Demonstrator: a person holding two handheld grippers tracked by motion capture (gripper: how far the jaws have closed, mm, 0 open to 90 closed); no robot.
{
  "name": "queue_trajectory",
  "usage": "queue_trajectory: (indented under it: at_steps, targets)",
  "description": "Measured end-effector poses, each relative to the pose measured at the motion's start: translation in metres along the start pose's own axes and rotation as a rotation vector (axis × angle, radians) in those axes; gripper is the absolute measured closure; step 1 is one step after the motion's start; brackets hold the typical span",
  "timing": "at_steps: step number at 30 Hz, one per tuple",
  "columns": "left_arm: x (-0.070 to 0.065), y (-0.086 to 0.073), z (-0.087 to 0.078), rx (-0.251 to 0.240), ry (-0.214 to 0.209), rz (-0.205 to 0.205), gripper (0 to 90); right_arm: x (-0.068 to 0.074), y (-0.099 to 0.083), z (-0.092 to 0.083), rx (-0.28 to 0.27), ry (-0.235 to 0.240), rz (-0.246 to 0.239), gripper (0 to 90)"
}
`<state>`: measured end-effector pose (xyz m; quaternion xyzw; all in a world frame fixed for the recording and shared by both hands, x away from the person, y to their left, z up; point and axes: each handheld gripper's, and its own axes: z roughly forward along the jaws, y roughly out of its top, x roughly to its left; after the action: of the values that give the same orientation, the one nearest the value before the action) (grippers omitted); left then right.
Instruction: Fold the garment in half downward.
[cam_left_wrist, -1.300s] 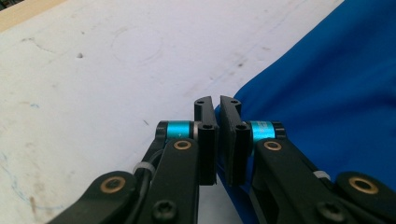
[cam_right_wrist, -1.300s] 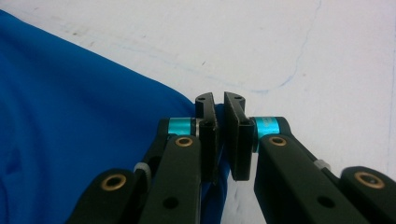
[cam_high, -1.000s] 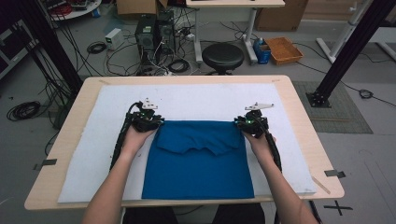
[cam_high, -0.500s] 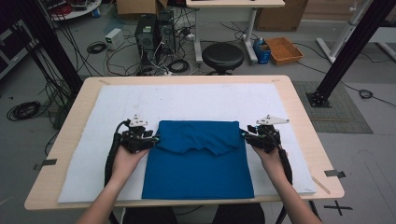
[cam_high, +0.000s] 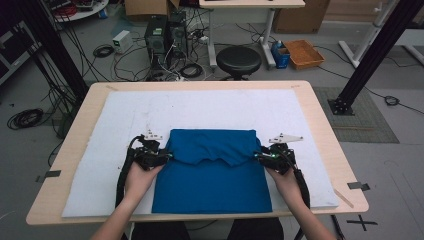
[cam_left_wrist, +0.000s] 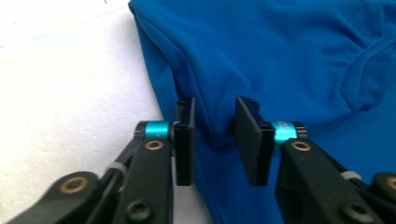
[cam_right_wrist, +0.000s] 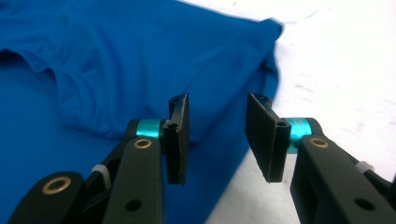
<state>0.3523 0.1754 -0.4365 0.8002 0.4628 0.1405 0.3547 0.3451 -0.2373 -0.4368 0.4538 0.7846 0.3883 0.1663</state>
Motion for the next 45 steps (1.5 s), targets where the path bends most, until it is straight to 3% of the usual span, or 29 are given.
queue_trajectory:
  at_steps: [4, 7, 10, 13, 30, 45]
  targets:
    - [-0.001, 0.0, 0.001, 0.006, 0.0, 0.004, 77.3, 0.004, -0.001, 0.005, 0.022, 0.018, -0.002, 65.9]
    - [-0.001, 0.001, 0.002, 0.003, 0.002, 0.001, 80.4, 0.008, -0.001, 0.008, 0.035, 0.029, -0.023, 75.7]
    - [-0.001, 0.001, 0.0, -0.006, 0.004, 0.01, 84.5, 0.01, 0.0, 0.007, 0.032, 0.034, -0.044, 84.2]
    - [-0.002, 0.001, -0.003, -0.013, -0.003, 0.011, 85.2, 0.011, 0.0, 0.004, 0.02, 0.035, -0.048, 87.2]
    - [-0.006, 0.003, -0.019, -0.053, -0.043, 0.021, 85.3, 0.008, 0.002, -0.015, -0.022, 0.051, -0.034, 89.2]
    - [-0.024, -0.005, -0.057, -0.091, -0.122, 0.055, 85.2, 0.013, -0.004, -0.045, -0.039, 0.089, -0.033, 89.2]
